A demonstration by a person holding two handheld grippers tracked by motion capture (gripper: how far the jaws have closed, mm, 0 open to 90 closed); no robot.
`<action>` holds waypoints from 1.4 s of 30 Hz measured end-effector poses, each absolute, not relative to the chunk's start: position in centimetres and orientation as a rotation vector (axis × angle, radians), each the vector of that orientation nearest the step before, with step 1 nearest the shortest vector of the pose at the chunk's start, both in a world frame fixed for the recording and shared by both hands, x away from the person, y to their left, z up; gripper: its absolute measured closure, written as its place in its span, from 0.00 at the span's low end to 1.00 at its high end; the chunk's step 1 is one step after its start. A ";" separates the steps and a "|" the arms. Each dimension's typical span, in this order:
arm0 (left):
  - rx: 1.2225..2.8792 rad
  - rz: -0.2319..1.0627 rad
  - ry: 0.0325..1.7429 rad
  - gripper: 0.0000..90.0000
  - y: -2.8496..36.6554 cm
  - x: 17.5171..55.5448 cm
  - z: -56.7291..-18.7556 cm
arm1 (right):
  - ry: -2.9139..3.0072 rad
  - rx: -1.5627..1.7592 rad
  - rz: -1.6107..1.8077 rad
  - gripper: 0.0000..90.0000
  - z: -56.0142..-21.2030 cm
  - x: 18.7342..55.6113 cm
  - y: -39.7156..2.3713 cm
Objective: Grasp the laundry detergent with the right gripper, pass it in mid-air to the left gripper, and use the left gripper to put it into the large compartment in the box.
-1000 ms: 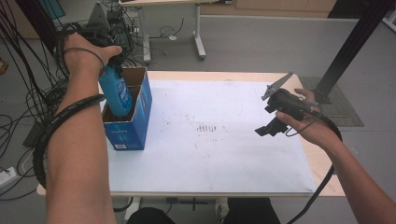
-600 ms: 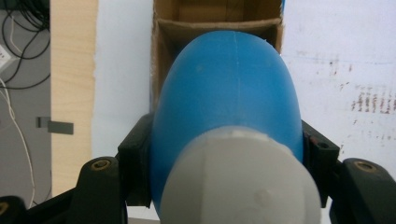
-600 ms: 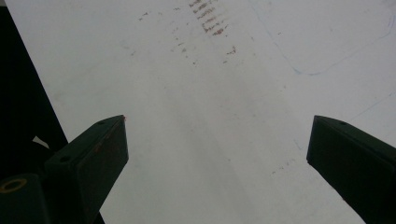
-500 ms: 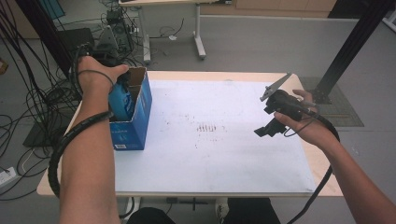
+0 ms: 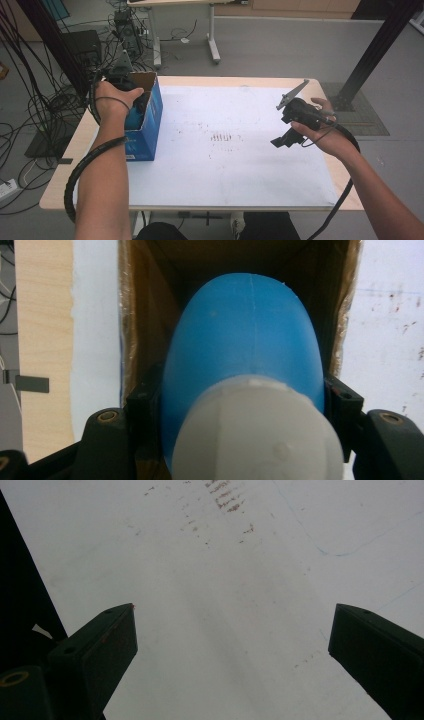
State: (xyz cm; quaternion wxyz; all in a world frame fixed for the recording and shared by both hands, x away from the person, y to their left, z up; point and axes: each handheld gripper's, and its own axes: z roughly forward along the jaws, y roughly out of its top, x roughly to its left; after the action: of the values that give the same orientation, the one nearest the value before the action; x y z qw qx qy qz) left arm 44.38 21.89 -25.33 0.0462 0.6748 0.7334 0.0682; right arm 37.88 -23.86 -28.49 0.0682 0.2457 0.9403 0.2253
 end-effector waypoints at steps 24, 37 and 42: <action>2.074 0.230 2.217 0.41 22.2 44.2 -27.7 | 2.831 0.768 0.661 0.06 -29.0 38.3 -24.6; 2.071 0.224 2.225 0.41 22.2 44.4 -27.8 | 2.824 0.787 0.655 0.06 -29.1 38.6 -25.2; 2.067 0.218 2.225 0.41 22.4 44.4 -27.8 | 2.829 0.789 0.652 0.06 -29.3 38.6 -25.2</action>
State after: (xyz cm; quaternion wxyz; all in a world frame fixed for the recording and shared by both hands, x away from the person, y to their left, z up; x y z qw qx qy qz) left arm 44.42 22.38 -27.81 0.0486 0.6781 0.7299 0.0716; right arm 38.65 -25.15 -29.33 0.0664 0.2618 0.9383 0.2161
